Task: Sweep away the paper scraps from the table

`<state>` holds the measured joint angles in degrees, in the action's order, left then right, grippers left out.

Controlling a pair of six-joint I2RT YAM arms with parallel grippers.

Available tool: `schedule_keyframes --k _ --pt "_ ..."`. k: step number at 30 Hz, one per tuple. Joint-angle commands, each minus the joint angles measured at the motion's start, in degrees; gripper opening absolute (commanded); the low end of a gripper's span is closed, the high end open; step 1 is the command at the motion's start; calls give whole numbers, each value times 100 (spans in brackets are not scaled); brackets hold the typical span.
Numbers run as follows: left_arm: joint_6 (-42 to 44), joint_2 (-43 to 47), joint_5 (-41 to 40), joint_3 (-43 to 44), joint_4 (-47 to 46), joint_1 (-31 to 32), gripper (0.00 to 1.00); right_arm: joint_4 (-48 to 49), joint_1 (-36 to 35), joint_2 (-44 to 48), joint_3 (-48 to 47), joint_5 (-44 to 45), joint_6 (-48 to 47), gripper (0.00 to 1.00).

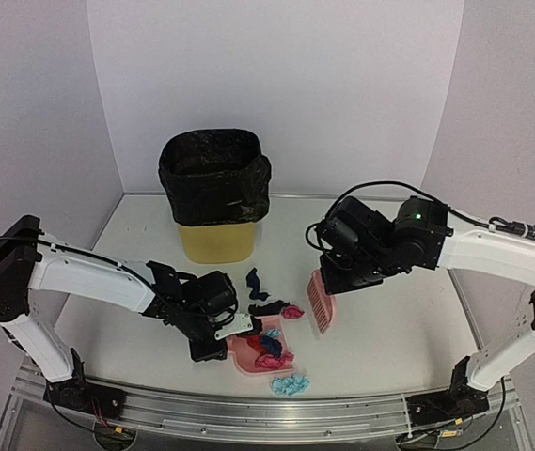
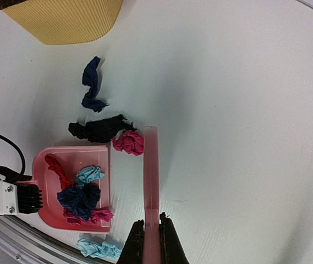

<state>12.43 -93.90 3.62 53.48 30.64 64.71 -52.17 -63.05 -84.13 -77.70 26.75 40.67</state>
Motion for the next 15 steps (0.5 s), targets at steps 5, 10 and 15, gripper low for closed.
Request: schedule_keyframes --k 5,10,15 --pt "190 601 -93 476 -403 7 0 -357 3 687 693 976 464 0" --pt "259 714 -31 973 -42 -8 0 -592 60 1155 1046 1331 648 0" --pt "278 641 141 1734 401 -248 0 -816 123 1457 1337 1437 724 0"
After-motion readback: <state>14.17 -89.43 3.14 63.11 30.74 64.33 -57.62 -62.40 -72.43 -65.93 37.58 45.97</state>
